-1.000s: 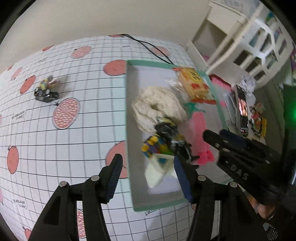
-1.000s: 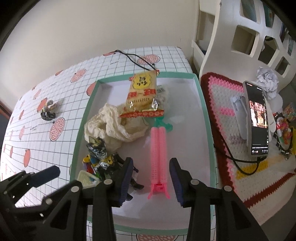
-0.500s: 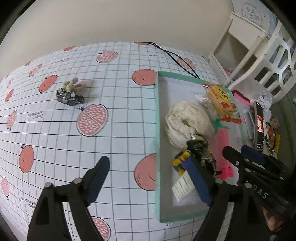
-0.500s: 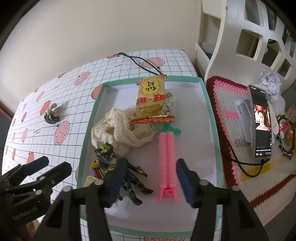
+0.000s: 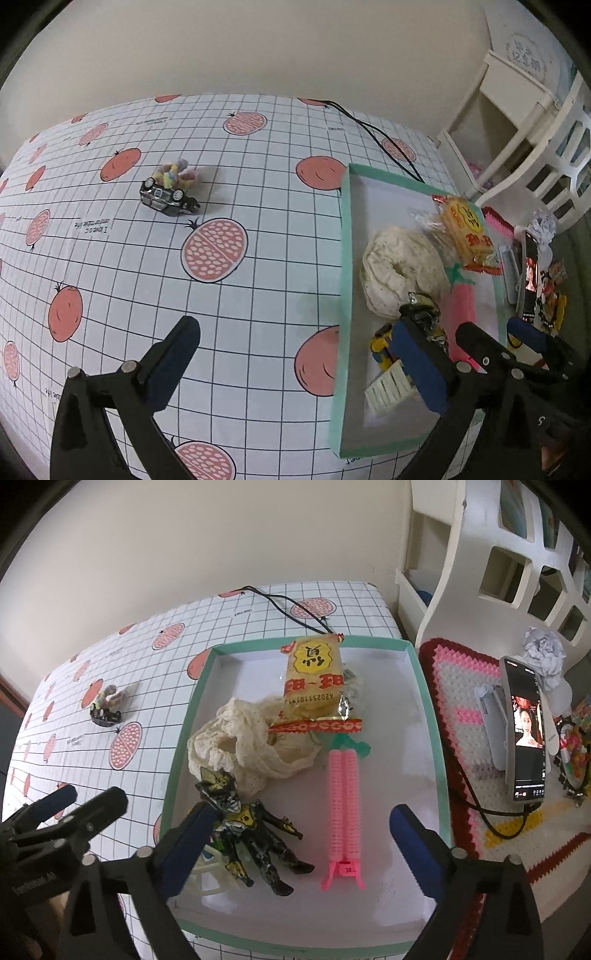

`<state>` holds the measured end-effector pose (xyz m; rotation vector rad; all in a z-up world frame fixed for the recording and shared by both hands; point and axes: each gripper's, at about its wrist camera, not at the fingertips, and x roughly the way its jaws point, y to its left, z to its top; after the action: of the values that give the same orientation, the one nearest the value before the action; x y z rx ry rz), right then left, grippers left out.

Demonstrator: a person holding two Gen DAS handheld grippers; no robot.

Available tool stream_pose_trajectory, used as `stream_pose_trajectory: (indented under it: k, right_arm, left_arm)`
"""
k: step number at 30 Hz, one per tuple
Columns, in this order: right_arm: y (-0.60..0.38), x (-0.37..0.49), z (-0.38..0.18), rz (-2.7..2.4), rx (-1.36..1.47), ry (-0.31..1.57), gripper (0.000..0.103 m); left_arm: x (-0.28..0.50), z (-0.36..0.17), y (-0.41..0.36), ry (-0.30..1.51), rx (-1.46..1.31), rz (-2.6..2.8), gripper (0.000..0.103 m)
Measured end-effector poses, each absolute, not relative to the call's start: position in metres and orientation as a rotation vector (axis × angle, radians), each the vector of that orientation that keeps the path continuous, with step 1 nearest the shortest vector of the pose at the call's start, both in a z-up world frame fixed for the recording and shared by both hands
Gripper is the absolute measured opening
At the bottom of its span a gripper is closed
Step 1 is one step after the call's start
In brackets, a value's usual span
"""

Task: Organize objects
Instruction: 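Open the right tool to drop the comb while the left tool releases the clip into the box, then move both tools back toward the black toy car on the sheet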

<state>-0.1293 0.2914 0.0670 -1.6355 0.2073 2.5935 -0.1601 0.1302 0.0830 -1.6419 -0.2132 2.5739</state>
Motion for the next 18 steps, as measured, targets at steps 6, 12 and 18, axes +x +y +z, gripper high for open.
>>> stream_pose_trajectory:
  k: [6,12,18]
  right_arm:
    - [0.288,-0.130,0.067,2.602,-1.634,0.191,0.103]
    - [0.284,-0.133,0.067,2.603,-1.624,0.191,0.103]
    - [0.277,-0.137,0.079,2.640,-1.573,0.231,0.103]
  left_arm:
    - [-0.161,0.085,0.123,-0.244,-1.630,2.594,0.103]
    - [-0.164,0.088,0.120,-0.188,-1.619,2.638,0.103]
    - [-0.172,0.099,0.092,-0.243,-1.574,2.733,0.103]
